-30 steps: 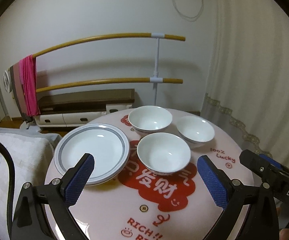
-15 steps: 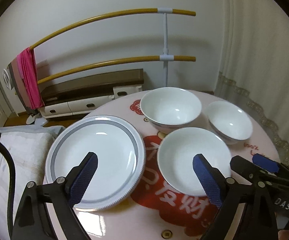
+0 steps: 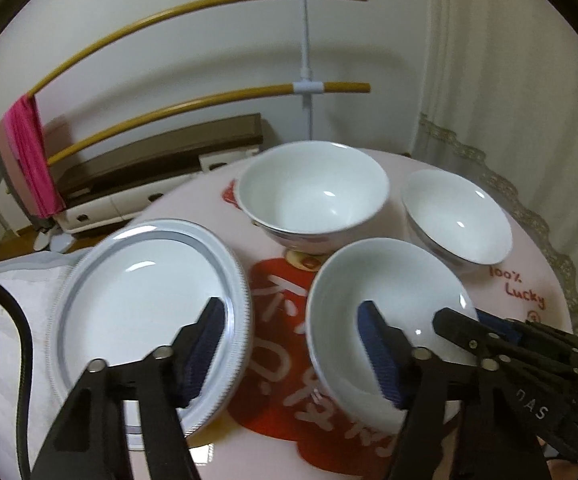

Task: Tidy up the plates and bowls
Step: 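Close both grippers on the rim of the wide white bowl, then lift the wide bowl with both grippers and carry it over another white bowl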

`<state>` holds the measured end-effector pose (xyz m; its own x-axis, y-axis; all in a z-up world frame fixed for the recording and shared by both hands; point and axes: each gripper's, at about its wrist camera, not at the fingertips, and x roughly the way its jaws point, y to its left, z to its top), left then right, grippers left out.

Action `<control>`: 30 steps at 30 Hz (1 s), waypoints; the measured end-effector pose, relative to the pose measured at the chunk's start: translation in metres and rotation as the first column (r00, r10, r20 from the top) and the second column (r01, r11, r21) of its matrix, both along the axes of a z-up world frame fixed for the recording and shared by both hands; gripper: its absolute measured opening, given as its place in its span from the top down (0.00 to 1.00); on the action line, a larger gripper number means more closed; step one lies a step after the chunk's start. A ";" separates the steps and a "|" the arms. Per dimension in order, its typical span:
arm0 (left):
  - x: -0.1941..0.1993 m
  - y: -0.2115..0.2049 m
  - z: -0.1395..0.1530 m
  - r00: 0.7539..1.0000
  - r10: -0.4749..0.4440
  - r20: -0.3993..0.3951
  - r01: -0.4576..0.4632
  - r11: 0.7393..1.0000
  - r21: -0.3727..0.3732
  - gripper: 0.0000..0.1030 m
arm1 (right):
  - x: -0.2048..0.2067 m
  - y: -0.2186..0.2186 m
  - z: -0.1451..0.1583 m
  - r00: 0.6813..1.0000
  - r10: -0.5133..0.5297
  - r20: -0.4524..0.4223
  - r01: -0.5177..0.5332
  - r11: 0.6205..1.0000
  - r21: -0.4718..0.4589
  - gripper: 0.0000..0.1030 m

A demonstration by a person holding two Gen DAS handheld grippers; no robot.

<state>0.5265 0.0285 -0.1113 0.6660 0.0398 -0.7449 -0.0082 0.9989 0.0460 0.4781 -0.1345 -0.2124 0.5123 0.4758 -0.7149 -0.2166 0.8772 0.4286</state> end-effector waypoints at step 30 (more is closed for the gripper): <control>-0.066 0.035 0.039 0.989 -0.029 0.146 0.043 0.994 -0.098 0.94 | -0.030 0.016 0.053 0.996 0.040 0.081 -0.046 0.997 0.066 0.88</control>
